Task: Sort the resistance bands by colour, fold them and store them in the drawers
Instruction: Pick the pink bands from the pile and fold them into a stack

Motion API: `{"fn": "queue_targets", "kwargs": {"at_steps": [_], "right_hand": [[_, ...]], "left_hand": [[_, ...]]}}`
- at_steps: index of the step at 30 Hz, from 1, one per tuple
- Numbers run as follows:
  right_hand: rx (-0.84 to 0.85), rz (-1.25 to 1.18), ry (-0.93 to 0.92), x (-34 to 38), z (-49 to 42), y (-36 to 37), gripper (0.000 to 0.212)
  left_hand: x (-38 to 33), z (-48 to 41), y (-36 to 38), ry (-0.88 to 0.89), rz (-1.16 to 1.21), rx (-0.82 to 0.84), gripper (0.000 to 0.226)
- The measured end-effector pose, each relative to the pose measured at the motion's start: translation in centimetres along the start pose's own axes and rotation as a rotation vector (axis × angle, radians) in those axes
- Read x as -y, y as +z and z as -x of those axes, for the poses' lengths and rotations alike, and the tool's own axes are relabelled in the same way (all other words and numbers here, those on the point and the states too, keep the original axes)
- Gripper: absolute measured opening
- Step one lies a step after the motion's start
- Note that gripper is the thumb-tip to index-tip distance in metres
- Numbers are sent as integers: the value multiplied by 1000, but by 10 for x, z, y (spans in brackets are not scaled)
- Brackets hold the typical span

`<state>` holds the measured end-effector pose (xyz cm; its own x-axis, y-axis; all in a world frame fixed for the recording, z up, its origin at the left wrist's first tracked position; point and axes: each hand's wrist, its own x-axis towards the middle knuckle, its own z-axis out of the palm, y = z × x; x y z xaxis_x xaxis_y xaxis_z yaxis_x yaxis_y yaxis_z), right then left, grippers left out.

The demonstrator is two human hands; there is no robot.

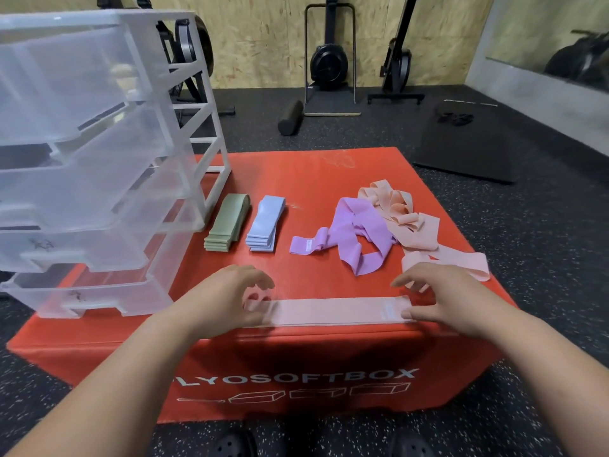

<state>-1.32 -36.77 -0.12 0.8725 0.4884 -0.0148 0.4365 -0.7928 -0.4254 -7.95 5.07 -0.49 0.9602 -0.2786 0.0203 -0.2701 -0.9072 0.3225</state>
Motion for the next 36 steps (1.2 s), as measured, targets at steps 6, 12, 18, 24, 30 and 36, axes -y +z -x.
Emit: {"fn": "queue_targets", "kwargs": {"at_steps": [6,12,18,24,30,36], "right_hand": [[-182,-20,108,-18,-2,-29,39],[-212,41,325,-45,-10,-39,32],[-237,23,373,-41,-35,-16,30],[-278,109,397,-42,-53,-14,17],[-585,-428,106,-8,-54,-66,11],[-680,-864,17,7,-59,-83,16]], "left_hand": [[-30,-37,8,80,65,-90,49],[-66,-76,25,135,83,-85,45],[-96,-106,42,213,57,-111,33],[-107,-123,52,211,123,-198,22],[-114,-136,41,112,336,-388,23],[-127,-140,28,20,622,-543,23]]}}
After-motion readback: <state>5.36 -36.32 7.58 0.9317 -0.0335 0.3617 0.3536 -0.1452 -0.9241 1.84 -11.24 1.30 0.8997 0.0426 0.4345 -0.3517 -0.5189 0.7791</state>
